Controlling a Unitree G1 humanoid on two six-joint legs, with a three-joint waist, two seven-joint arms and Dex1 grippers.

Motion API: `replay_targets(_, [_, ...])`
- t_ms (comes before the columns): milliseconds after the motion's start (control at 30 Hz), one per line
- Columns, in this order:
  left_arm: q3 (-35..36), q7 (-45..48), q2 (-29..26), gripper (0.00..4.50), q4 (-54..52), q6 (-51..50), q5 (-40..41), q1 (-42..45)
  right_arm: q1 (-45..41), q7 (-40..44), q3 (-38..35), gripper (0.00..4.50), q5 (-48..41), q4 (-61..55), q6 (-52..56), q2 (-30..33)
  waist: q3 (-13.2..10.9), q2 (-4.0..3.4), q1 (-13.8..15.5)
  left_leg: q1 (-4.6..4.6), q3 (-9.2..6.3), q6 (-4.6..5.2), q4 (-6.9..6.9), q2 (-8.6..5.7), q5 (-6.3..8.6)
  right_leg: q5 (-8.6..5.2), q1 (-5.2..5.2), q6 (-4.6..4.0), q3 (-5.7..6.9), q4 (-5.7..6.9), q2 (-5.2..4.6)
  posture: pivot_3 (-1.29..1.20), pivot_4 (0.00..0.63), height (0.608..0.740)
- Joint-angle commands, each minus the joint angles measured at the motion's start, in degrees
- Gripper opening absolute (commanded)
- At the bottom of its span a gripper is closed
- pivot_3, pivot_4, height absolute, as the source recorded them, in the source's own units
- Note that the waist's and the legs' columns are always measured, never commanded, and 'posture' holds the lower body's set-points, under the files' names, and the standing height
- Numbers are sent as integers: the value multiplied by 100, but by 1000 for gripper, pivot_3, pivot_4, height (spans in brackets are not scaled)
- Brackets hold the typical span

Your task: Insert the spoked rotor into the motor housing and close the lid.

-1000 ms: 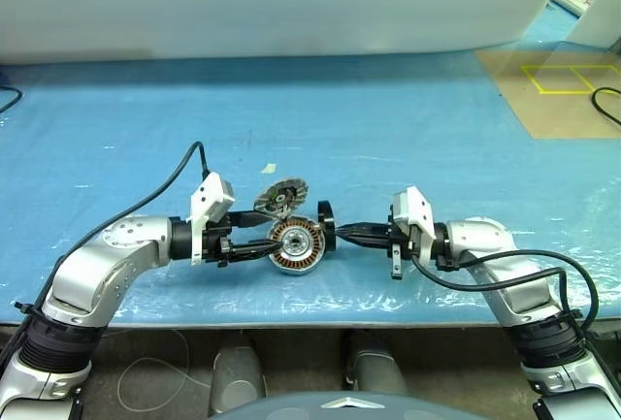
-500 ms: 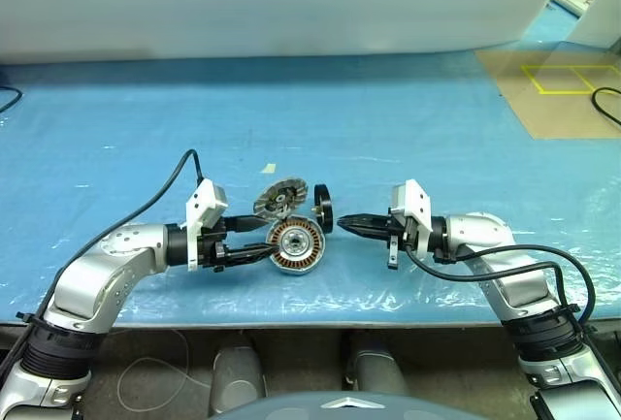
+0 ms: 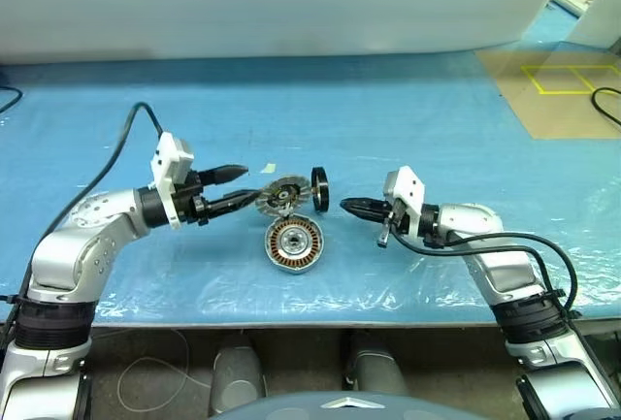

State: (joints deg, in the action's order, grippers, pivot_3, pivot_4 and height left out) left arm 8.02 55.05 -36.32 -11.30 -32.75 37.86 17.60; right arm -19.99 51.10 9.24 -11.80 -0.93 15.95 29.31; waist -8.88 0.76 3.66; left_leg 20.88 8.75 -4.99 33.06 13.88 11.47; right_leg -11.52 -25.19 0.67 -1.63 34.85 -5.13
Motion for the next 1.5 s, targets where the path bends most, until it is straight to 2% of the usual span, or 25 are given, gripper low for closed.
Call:
replay_targets(33, [112,-116,36,3130,4,199,-63,168,-323,-396,-59,0,203,145,-85,-184,0,0,-8,1,0,0,0,0,0,0,0,0,0,0,0,0,150,740])
replay_targets(333, [4,-287,169,3130,58,425,-354,128,-981,-1429,119,0,670,528,-129,-1114,0,0,-10,3,-1,-1,0,0,0,0,-1,1,1,-1,0,0,150,740])
replay_targets(433, [1,-321,168,3130,162,579,-493,121,-1064,-983,203,0,205,332,469,-1359,0,0,-13,3,-2,-2,-1,0,0,0,-1,1,2,-1,0,0,150,740])
replay_targets(600, [-31,-366,211,3130,170,669,-585,111,-1006,-738,437,0,234,237,581,-1381,0,0,9,6,-4,-2,-1,0,0,0,-1,1,6,-3,-1,0,150,740])
replay_targets(800, [-39,-397,186,3130,119,627,-587,123,-930,-724,313,0,233,306,486,-1231,0,0,13,4,-4,-2,-1,0,0,0,-1,1,5,-1,-1,0,150,740])
replay_targets(1067, [-372,61,56,3130,728,930,-941,640,-843,-564,71,0,65,300,469,-997,0,0,19,3,-4,-2,-1,0,0,0,0,1,4,-1,-1,0,150,740])
replay_targets(1333, [-991,885,160,3130,2869,1873,-1794,2143,-678,-472,-116,0,15,67,536,-654,0,0,31,3,-4,-2,0,-4,-1,1,1,1,2,-1,-2,0,150,740])
replay_targets(1500, [-1378,1468,442,3130,4882,2910,-2448,3370,-522,-463,-160,0,-34,-208,626,-519,-1,1,31,4,-4,-2,1,-5,-2,2,1,2,1,0,-1,0,150,740])
